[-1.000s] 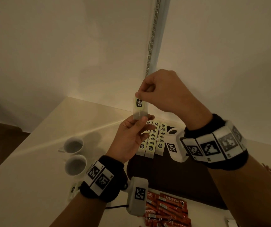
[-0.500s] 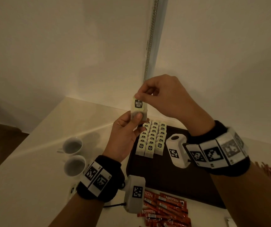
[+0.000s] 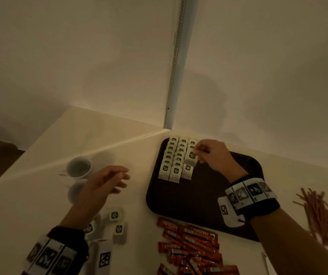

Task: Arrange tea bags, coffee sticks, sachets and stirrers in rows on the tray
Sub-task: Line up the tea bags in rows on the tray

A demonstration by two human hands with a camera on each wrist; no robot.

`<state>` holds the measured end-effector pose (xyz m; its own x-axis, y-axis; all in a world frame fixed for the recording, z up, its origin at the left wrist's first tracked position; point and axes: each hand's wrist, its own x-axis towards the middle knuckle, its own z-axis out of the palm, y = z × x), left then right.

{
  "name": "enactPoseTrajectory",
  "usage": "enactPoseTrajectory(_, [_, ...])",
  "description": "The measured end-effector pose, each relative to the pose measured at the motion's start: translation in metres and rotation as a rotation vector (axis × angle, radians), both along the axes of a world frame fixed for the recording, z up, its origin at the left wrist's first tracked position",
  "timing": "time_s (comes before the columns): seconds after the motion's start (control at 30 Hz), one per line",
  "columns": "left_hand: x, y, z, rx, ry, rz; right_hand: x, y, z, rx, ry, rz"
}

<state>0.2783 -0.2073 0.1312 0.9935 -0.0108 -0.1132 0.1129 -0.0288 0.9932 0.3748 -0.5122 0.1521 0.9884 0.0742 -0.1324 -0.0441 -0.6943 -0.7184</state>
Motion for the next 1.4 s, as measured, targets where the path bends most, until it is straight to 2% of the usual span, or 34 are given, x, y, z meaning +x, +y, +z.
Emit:
enactPoseTrajectory(0.17, [-0.039, 0.038, -0.029, 0.036, 0.164, 0.116, 0.001, -0.013, -0.065, -0.099, 0.264, 0.067])
enactPoseTrajectory(0.27, [-0.059, 0.056, -0.042, 0.068, 0.237, 0.161, 0.004, -0.014, -0.089, -0.165, 0.329, 0.111])
enactPoseTrajectory(0.47, [-0.079, 0.083, -0.055, 0.144, 0.333, 0.223, 0.016, -0.012, -0.11, -0.21, 0.285, 0.028])
enactPoseTrajectory(0.63, [-0.084, 0.088, -0.052, 0.185, 0.336, 0.228, 0.023, -0.009, -0.115, -0.228, 0.246, -0.018])
enactPoseTrajectory(0.77, [-0.085, 0.084, -0.044, 0.15, 0.328, 0.229, 0.025, -0.003, -0.114, -0.244, 0.242, -0.05])
enactPoseTrajectory(0.9, [-0.085, 0.079, -0.042, 0.151, 0.302, 0.229, 0.016, 0.02, -0.1, -0.162, 0.085, -0.088])
enactPoseTrajectory(0.97, [-0.082, 0.077, -0.044, 0.196, 0.27, 0.215, 0.004, 0.047, -0.09, -0.126, -0.019, 0.027])
enactPoseTrajectory(1.07, [-0.07, 0.069, -0.048, 0.359, 0.207, 0.159, -0.024, 0.094, -0.084, -0.076, -0.078, 0.337])
enactPoseTrajectory(1.2, [-0.054, 0.051, -0.059, 0.544, 0.152, 0.006, -0.062, 0.151, -0.102, -0.17, 0.099, 0.667])
enactPoseTrajectory(1.3, [-0.039, 0.039, -0.08, 0.779, 0.139, -0.221, -0.086, 0.174, -0.117, -0.279, 0.167, 0.714])
enactPoseTrajectory(1.4, [-0.029, 0.029, -0.099, 0.983, 0.148, -0.351, -0.105, 0.184, -0.126, -0.281, 0.182, 0.631])
